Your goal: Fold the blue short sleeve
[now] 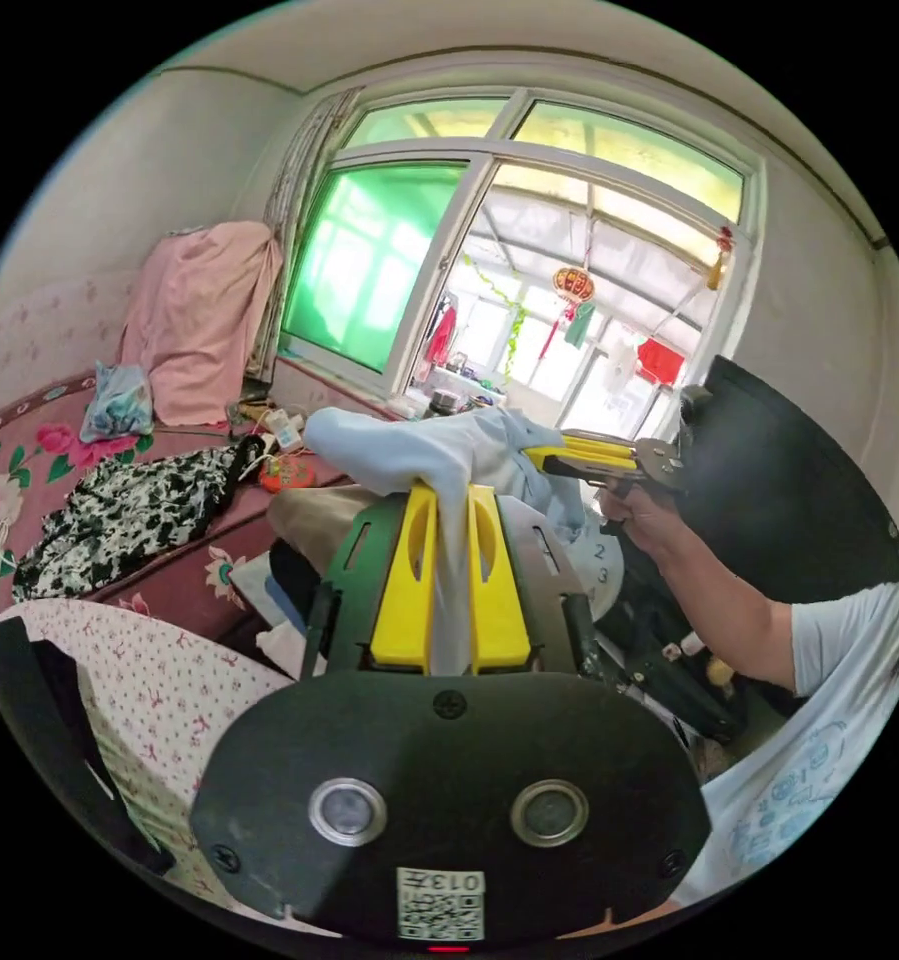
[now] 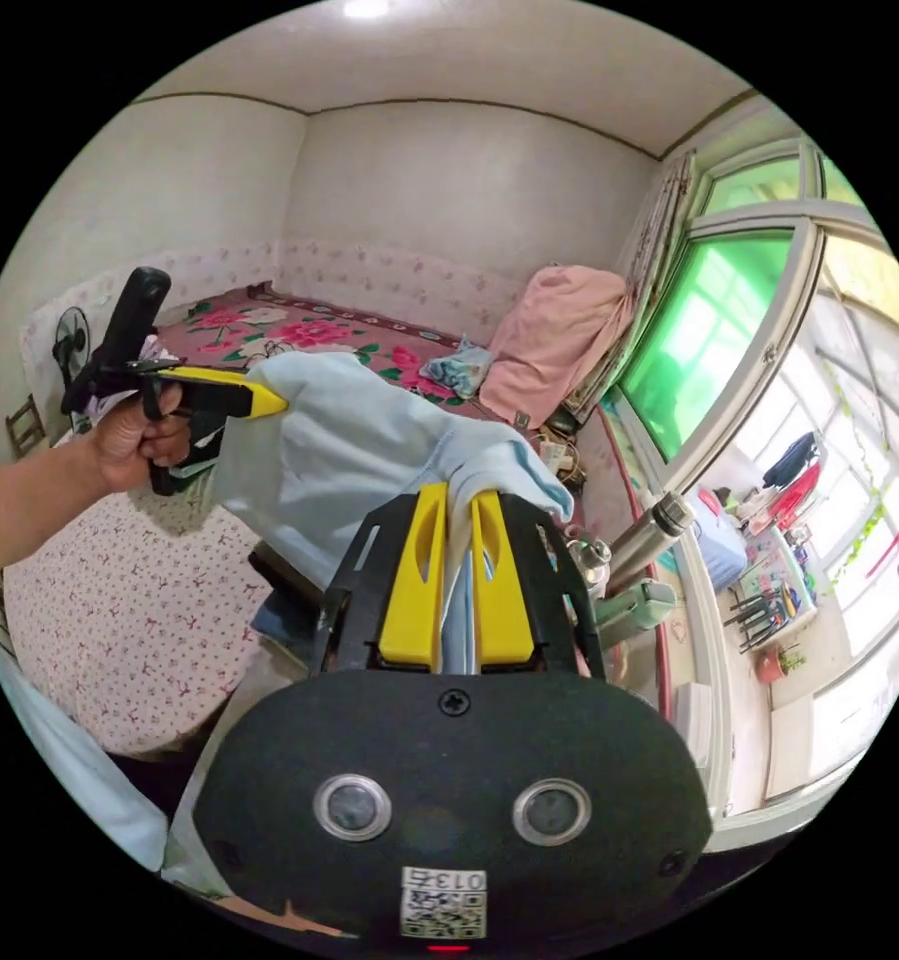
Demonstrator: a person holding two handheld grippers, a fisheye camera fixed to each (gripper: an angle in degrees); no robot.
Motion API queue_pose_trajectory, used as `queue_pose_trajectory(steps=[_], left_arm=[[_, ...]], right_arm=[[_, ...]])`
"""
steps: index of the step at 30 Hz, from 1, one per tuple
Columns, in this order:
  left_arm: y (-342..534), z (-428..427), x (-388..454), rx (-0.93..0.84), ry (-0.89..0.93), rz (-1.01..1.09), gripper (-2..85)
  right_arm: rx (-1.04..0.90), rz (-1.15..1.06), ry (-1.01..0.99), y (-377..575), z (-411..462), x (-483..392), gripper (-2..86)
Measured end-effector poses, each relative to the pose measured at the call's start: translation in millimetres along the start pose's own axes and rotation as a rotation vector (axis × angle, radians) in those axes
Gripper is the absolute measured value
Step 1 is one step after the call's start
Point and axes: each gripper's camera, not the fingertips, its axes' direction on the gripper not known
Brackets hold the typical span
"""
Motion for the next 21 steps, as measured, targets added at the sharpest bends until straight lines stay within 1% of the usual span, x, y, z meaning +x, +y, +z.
queue_pose_trajectory(steps=[3, 4, 5, 6, 7, 9, 11, 12, 16, 19, 20, 21], left_arm=[[-17.4, 64.2, -30.0, -0.140, -0.014, -0.127, 5.7], [-17.5, 85.4, -40.9, -0.205, -0.036, -0.178, 5.9], [-16.9, 92.5, -45.2, -0.218, -0.042, -0.197, 6.0], [-16.4, 96.5, -52.1, -0.164, -0.009, -0.232, 6.3], [-17.8, 96.3, -59.0, -0.123, 0.045, -0.301, 6.7], [-23.0, 93.6, -61.2, -0.117, 0.073, -0.334, 8.0], [-26.7, 85.1, -54.1, -0.114, 0.028, -0.317, 8.8], [-27.4, 80.7, -47.6, -0.107, 0.024, -0.303, 9.8], [-29.6, 83.5, -23.0, -0.128, 0.023, -0.285, 12.9], [-41.8, 103.5, -3.6, -0.181, 0.020, -0.260, 11.8], [-45.0, 107.8, 0.7, -0.199, -0.004, -0.251, 11.3], [-51.6, 114.4, 9.1, -0.232, -0.080, -0.226, 9.2]], right_arm=[[-0.102, 0.058, -0.032, -2.1, 55.4, 47.8, 3.3], [-0.180, 0.087, -0.065, 0.6, 79.4, 62.7, 4.4], [-0.238, 0.111, -0.054, 5.4, 97.9, 74.5, 5.6], [-0.254, 0.117, -0.050, 7.8, 104.1, 79.5, 6.2], [-0.246, 0.140, -0.077, 11.2, 108.7, 90.1, 7.4], [-0.198, 0.199, -0.091, 13.8, 98.5, 108.8, 8.6], [-0.097, 0.227, -0.054, 23.9, 70.4, 127.2, 9.4], [-0.079, 0.223, -0.058, 27.3, 64.0, 129.9, 9.5], [-0.002, 0.236, -0.141, 52.1, 41.1, 138.5, 12.3], [-0.006, 0.254, -0.187, 56.7, 49.8, 139.2, 13.7], [-0.035, 0.257, -0.167, 55.8, 57.7, 140.1, 13.3], [-0.053, 0.262, -0.152, 55.4, 62.2, 141.1, 13.2]])
